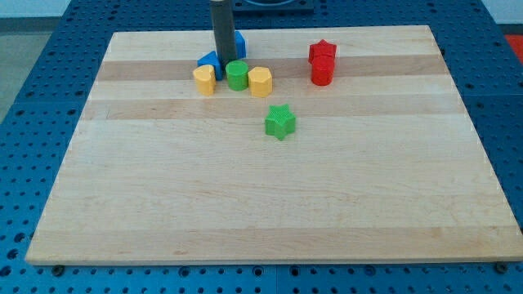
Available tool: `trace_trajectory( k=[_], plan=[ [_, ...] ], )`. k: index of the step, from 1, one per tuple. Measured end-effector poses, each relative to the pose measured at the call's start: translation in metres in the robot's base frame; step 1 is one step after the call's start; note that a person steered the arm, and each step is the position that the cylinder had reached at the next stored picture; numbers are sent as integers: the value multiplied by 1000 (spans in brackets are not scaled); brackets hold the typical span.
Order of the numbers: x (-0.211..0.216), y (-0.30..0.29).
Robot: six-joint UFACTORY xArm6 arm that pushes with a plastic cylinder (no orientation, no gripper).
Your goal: Slide the yellow heart slightly into the blue triangle
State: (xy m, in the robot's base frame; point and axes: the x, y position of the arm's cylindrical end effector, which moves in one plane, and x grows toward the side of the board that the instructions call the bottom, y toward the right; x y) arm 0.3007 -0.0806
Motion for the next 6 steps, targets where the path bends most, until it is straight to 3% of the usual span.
trace_trajectory(
  k=[3,5,6],
  plan=[
    [125,-1],
    [135,-8],
    [91,-21]
  ],
)
